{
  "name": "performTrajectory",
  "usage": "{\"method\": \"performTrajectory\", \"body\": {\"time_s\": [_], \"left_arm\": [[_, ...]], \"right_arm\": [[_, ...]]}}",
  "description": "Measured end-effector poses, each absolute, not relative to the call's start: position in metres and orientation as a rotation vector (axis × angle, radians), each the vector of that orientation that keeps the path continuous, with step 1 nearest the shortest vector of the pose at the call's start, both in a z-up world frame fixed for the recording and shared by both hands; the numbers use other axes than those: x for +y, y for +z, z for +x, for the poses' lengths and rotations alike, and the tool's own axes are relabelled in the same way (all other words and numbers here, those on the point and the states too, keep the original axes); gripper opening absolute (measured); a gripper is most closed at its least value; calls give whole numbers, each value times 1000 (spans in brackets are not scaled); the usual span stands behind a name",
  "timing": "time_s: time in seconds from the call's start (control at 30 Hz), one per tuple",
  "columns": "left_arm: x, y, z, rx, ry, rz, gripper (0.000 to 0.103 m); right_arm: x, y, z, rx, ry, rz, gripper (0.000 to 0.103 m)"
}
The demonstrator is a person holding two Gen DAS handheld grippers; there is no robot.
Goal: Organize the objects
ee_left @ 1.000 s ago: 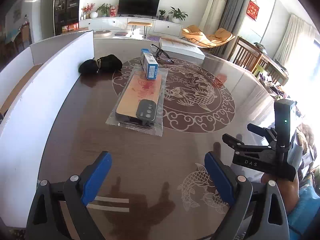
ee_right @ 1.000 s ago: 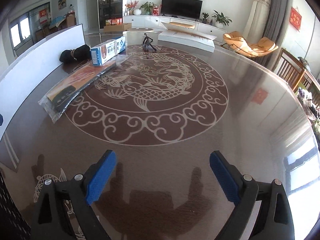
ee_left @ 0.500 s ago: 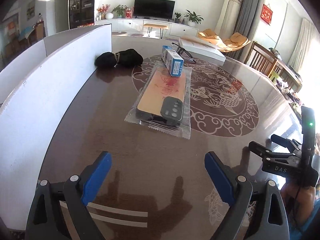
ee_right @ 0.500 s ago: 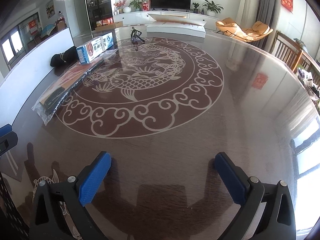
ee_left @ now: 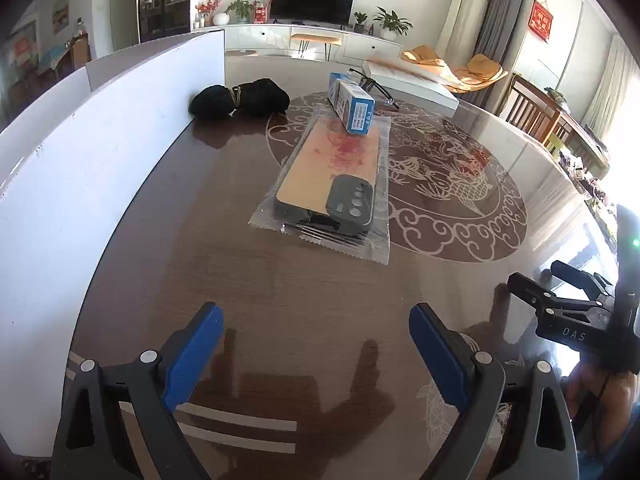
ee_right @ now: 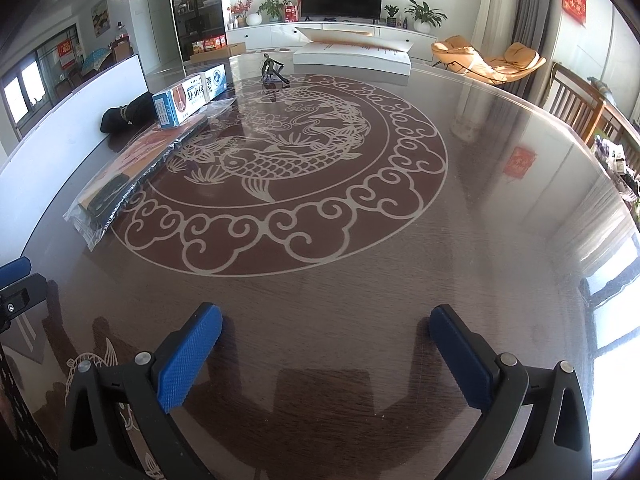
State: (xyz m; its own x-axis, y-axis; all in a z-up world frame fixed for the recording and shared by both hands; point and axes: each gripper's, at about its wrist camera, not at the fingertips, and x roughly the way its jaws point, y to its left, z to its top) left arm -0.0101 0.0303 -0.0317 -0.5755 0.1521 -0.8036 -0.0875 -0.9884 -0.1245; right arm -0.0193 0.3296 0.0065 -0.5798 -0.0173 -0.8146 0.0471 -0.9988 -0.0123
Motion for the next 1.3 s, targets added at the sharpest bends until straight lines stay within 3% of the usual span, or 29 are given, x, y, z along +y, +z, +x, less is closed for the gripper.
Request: {"method": "performTrajectory", "body": {"time_s": [0.57, 1.3], "left_arm": [[41, -29, -8, -22, 2683, -1364, 95], [29, -26, -8, -131, 2688, -1344, 95]], "right_arm": [[329, 6, -20, 50, -2760, 1423, 103], [329, 6, -20, 50, -2760, 1423, 103]]}}
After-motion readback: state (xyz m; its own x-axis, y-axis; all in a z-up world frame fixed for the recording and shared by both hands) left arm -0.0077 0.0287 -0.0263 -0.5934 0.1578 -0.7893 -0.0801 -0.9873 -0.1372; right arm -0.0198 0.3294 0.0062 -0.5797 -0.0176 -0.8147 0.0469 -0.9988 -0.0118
